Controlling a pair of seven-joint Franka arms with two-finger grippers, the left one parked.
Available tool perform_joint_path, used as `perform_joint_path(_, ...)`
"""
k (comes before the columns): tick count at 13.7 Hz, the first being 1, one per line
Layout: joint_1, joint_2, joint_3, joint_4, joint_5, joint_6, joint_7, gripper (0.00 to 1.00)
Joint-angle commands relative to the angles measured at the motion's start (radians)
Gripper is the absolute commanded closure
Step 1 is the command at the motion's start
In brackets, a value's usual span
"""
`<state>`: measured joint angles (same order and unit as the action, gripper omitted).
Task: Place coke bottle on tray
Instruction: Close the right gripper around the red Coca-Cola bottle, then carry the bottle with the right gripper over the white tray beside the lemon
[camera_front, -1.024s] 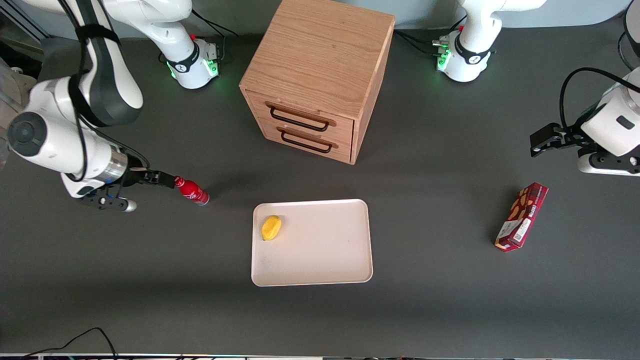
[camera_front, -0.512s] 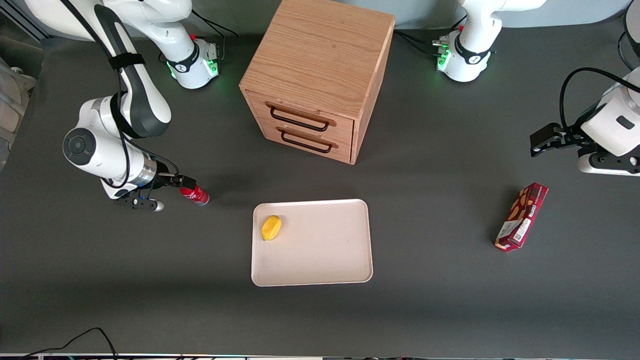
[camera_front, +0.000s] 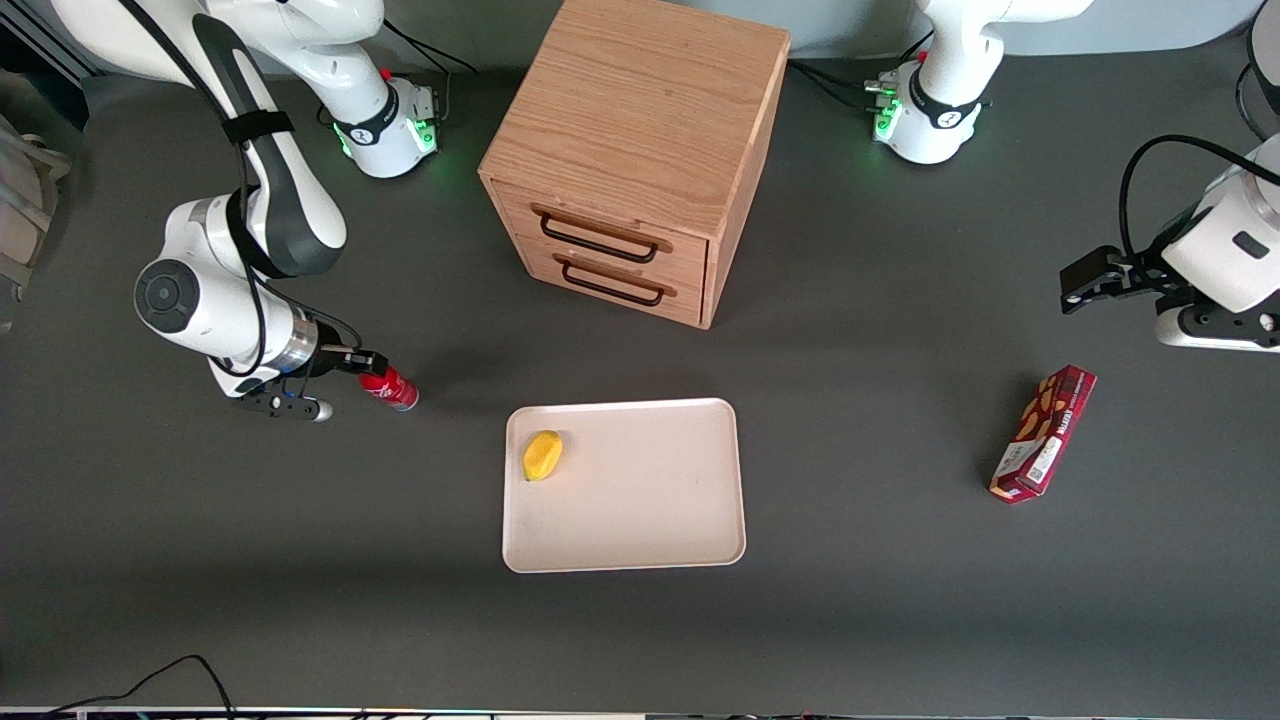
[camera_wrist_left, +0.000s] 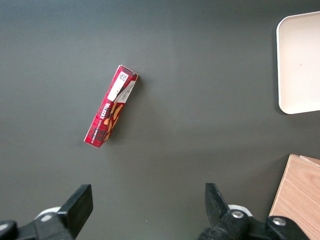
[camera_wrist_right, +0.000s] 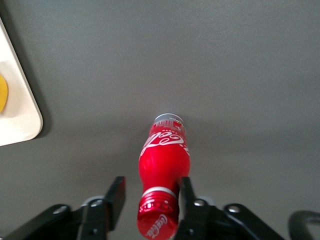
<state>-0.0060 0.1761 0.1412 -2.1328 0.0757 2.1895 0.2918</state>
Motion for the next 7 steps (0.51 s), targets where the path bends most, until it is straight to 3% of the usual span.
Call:
perform_joint_path(1, 0.004, -0.001, 0.001, 0.011, 0.022, -0.008, -0.007, 1.0)
perform_joint_path(4, 0.003, -0.021, 0.026, 0.117, 0.024, -0.109, 0.009, 1.0)
perform_joint_path(7, 0.006, -0.011, 0.026, 0.379, 0.022, -0.311, 0.013, 1.0)
